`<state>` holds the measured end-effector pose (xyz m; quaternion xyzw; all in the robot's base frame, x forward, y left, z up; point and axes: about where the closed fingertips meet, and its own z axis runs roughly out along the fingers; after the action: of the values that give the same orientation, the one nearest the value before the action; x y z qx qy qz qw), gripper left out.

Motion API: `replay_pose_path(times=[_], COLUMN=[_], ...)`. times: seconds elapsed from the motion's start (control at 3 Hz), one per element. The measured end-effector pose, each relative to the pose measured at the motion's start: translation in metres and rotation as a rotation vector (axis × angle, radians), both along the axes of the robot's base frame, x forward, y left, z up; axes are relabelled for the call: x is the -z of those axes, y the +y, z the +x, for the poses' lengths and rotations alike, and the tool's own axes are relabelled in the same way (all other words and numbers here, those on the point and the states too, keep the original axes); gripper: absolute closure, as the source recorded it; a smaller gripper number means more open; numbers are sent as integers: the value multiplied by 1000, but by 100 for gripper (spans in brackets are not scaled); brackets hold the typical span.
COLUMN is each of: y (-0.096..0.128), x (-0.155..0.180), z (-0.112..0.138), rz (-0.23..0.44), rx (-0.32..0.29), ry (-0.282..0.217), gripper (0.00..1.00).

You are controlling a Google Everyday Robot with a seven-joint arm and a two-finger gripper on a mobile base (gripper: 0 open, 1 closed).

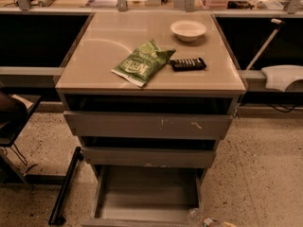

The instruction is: Pick water bottle from bottom drawer and place on counter

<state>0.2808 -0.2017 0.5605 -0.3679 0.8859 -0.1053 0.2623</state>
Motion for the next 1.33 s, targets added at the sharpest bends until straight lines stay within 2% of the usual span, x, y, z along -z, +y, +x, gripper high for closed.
replay_pose_path(times=[0.33, 0.67, 1.0, 1.33], y=[1, 10, 38, 92], x=[-15, -9, -26, -105], z=[-18, -3, 15, 42], rz=[-2, 8, -11, -16], rx=[21, 15, -62, -103], ry=[-10, -1, -37, -253], gripper=[100, 100, 100, 100])
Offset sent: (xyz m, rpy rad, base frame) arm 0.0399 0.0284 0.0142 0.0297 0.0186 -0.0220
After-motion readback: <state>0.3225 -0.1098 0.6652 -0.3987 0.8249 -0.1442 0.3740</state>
